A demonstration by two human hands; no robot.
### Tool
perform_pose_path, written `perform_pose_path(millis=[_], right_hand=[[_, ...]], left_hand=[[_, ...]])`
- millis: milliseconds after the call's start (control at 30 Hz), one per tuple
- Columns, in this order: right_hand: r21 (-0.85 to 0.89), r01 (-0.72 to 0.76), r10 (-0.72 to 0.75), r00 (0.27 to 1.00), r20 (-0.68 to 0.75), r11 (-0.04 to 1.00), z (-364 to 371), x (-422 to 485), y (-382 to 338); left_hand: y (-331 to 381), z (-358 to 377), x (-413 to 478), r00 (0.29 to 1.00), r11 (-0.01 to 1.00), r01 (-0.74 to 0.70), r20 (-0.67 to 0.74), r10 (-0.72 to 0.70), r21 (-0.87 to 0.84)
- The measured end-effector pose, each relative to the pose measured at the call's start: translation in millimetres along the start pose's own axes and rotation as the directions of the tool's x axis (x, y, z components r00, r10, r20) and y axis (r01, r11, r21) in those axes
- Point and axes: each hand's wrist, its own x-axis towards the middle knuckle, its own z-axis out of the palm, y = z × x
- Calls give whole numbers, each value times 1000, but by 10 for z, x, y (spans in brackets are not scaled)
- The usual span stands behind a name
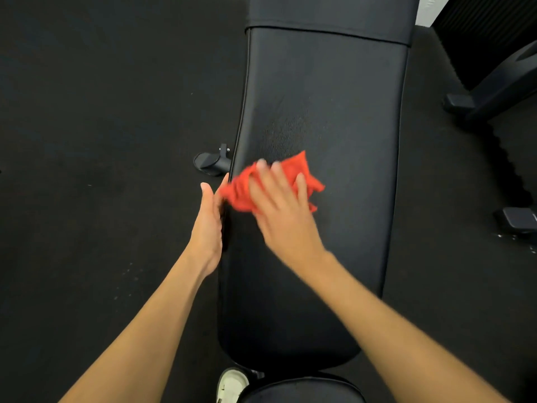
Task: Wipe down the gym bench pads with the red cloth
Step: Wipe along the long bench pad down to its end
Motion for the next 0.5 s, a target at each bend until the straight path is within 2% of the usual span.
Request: perform_pose_path(millis=[67, 133, 233, 267, 333, 400, 500], right_hand=[[-37, 181, -174, 975, 136, 983, 144, -476, -65], [-72, 364, -334, 904, 266, 928, 191, -851, 22], [-71, 490, -435, 824, 362, 869, 69, -1048, 305], [-67, 482, -430, 829, 357, 874, 14, -1033, 411], [-57, 372, -336, 887, 317, 927, -95, -964, 607], [-21, 181, -169, 950, 263, 983, -211, -872, 763], [109, -109, 92, 984, 151, 988, -301, -763, 822]], left_hand=[[-11, -2, -12, 1000, 1000, -19, 15, 19, 7], [-9, 11, -38, 998, 998, -37, 49, 35, 47], [-23, 4, -79, 996, 994, -65, 70, 59, 93], [-39, -3, -89, 994, 992, -83, 73, 76, 99], [-75, -12, -119, 995, 989, -90, 47, 85, 119], [-81, -16, -170, 999, 987, -51, -7, 53, 149], [-63, 30, -306, 995, 976, -15, -90, 35, 215]])
